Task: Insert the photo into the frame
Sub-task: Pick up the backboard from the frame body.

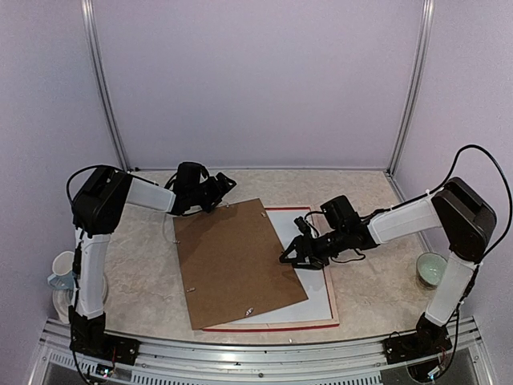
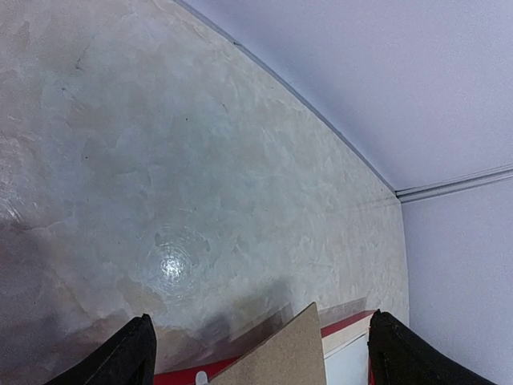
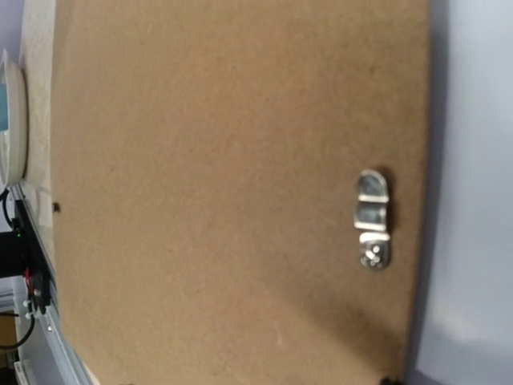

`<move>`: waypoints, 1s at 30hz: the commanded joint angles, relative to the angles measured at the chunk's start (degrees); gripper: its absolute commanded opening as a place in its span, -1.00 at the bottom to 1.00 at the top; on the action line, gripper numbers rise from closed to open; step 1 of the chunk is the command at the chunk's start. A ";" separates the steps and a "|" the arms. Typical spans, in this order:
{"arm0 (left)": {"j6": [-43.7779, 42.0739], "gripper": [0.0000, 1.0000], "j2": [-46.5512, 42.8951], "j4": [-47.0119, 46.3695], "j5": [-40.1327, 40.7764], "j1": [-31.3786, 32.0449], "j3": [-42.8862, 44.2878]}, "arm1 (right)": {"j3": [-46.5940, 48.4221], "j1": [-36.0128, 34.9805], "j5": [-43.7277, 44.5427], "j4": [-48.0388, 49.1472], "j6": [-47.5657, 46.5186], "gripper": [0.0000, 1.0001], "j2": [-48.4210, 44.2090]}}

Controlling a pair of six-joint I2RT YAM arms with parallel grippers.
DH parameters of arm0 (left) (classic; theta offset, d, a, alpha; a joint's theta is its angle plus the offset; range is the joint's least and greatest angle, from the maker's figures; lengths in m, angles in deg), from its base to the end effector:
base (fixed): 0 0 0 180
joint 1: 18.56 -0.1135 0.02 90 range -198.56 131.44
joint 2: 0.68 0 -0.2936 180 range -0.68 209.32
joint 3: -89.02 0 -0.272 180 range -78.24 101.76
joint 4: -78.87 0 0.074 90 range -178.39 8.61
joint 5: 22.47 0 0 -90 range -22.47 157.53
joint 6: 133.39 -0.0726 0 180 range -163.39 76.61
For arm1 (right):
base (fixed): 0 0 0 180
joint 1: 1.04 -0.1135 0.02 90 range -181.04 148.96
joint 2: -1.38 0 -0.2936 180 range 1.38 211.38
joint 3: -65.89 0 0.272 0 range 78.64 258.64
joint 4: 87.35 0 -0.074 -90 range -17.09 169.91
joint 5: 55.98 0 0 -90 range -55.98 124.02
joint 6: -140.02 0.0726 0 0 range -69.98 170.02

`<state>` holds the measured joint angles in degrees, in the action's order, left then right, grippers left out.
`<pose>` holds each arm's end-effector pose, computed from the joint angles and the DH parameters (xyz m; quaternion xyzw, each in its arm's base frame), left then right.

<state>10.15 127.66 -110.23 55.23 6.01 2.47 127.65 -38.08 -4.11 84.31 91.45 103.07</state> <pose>0.4990 -0.2451 0.1251 -0.1555 0.8297 -0.4034 0.3532 0.2726 0.2619 0.1286 -0.0824 0.8870 0.4493 0.0677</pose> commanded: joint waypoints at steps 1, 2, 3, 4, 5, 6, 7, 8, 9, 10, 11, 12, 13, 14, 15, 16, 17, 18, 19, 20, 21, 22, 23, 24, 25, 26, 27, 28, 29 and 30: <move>-0.17 0.82 1.91 -0.64 -0.90 0.38 -1.33 | 1.15 -0.78 2.52 -2.55 -0.52 0.32 -1.06; -0.13 0.82 1.96 -0.65 -0.92 0.37 -1.38 | 1.37 -0.84 2.84 -2.90 -0.74 0.33 -1.65; -0.12 0.82 1.94 -0.65 -0.97 0.38 -1.42 | 1.54 -0.71 3.45 -3.42 -0.86 0.34 -2.13; -0.16 0.82 1.99 -0.65 -0.98 0.38 -1.51 | 1.88 -0.70 4.07 -3.99 -1.18 0.35 -2.67; -0.19 0.82 2.05 -0.73 -0.97 0.38 -1.58 | 2.07 -0.74 4.53 -4.04 -1.37 0.35 -3.17; -0.07 0.82 2.09 -0.74 -0.96 0.39 -1.65 | 2.24 -0.75 4.91 -4.95 -1.50 0.36 -3.40; -0.02 0.82 2.10 -0.74 -0.98 0.32 -1.69 | 2.49 -0.76 5.17 -5.57 -1.66 0.36 -3.38; 0.03 0.81 2.10 -0.86 -1.02 0.36 -1.80 | 2.67 -0.75 5.09 -5.92 -1.70 0.36 -3.11; 0.11 0.81 2.10 -0.93 -1.17 0.31 -1.86 | 2.67 -0.70 4.62 -5.78 -1.59 0.36 -2.63; 0.16 0.81 2.10 -1.06 -1.22 0.37 -1.91 | 2.48 -0.68 3.92 -5.14 -1.28 0.36 -2.06; 0.21 0.81 2.03 -1.17 -1.24 0.38 -1.95 | 2.16 -0.79 3.00 -4.66 -0.90 0.35 -1.52; 0.20 0.82 2.09 -1.22 -1.23 0.38 -2.02 | 1.78 -0.78 2.19 -3.76 -0.42 0.35 -0.90; 0.20 0.81 2.09 -1.29 -1.31 0.38 -2.07 | 1.38 -0.80 1.44 -2.43 -0.05 0.35 -0.18; 0.24 0.81 2.03 -1.27 -1.30 0.38 -2.14 | 1.02 -0.90 0.94 -1.71 0.28 0.34 0.31; 0.28 0.81 2.08 -1.26 -1.33 0.38 -2.13 | 0.81 -0.87 0.54 -1.28 0.60 0.34 0.75; 0.24 0.81 2.09 -1.27 -1.31 0.38 -2.21 | 0.68 -0.98 0.25 -0.83 0.84 0.33 1.07; 0.22 0.81 2.10 -1.23 -1.33 0.39 -2.28 | 0.58 -1.04 0.05 -0.68 1.04 0.33 1.47; 0.17 0.81 2.10 -1.29 -1.33 0.40 -2.31 | 0.56 -1.03 -0.27 -0.45 1.29 0.33 1.76; 0.21 0.81 2.10 -1.28 -1.33 0.38 -2.38 | 0.48 -1.10 -0.65 -0.14 1.61 0.33 2.02; 0.17 0.81 2.10 -1.34 -1.34 0.38 -2.47 | 0.50 -1.15 -1.21 0.04 1.90 0.32 2.26; 0.16 0.81 2.10 -1.34 -1.33 0.38 -2.47 | 0.59 -1.15 -1.48 0.16 2.00 0.32 2.48; 0.10 0.81 2.10 -1.36 -1.26 0.38 -2.41 | 0.74 -1.23 -1.90 0.24 2.21 0.32 2.76; 0.15 0.81 2.10 -1.35 -1.31 0.38 -2.49 | 0.81 -1.29 -2.28 0.32 2.43 0.31 2.95; 0.22 0.81 2.16 -1.42 -1.36 0.43 -2.51 | 0.86 -1.27 -2.67 0.46 2.62 0.31 3.20; 0.24 0.81 2.11 -1.44 -1.39 0.47 -2.50 | 0.90 -1.24 -3.07 0.77 2.92 0.30 3.41; 0.24 0.81 2.13 -1.44 -1.46 0.47 -2.53 | 0.79 -1.20 -3.57 1.27 3.29 0.29 3.57; 0.18 0.81 2.11 -1.52 -1.42 0.53 -2.51 | 0.73 -1.27 -4.11 1.69 3.72 0.27 3.82; 0.19 0.81 2.10 -1.53 -1.42 0.55 -2.61 | 0.65 -1.27 -4.73 2.35 4.17 0.25 3.91; 0.23 0.81 2.10 -1.53 -1.42 0.56 -2.62 | 0.44 -1.23 -5.54 3.09 4.81 0.23 4.05; 0.23 0.81 2.10 -1.53 -1.49 0.56 -2.58 | 0.13 -1.28 -6.15 3.91 5.39 0.20 4.07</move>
<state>10.32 127.81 -112.66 54.60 6.01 1.40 128.81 -38.45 -6.67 84.95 94.32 106.04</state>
